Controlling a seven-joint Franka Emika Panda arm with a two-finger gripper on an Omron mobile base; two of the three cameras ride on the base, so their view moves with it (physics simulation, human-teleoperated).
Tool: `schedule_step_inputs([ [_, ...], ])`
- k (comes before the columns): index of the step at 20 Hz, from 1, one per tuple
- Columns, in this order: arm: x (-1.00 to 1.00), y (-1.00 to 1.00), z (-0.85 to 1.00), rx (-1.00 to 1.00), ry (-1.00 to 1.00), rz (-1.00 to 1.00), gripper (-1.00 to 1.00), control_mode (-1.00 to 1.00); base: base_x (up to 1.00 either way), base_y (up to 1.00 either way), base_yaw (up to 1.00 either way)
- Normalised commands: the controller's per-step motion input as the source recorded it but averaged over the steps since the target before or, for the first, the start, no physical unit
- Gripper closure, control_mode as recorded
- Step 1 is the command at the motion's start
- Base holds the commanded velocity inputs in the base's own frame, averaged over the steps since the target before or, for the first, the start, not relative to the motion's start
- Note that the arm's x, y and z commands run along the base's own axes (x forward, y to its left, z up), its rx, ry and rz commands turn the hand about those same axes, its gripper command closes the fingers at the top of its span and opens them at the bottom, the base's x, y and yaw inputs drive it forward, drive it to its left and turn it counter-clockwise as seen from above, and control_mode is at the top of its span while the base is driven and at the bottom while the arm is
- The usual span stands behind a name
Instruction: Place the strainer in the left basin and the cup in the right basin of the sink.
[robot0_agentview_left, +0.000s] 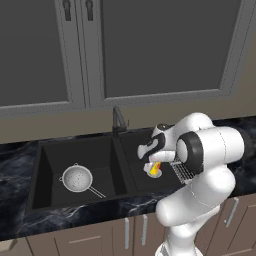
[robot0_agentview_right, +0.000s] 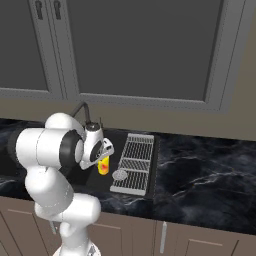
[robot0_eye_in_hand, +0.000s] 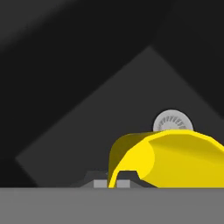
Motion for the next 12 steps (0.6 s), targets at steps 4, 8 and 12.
schedule_step_inputs([
  [4, 0.26, 0.00, -0.31, 0.00, 0.00, 0.07, 1.00, -1.00, 0.00, 0.00, 0.00],
  [8, 0.29, 0.00, -0.30, 0.00, 0.00, 0.07, 1.00, -1.00, 0.00, 0.00, 0.00],
  [12, 0.28, 0.00, -0.29, 0.00, 0.00, 0.08, 1.00, -1.00, 0.00, 0.00, 0.00],
])
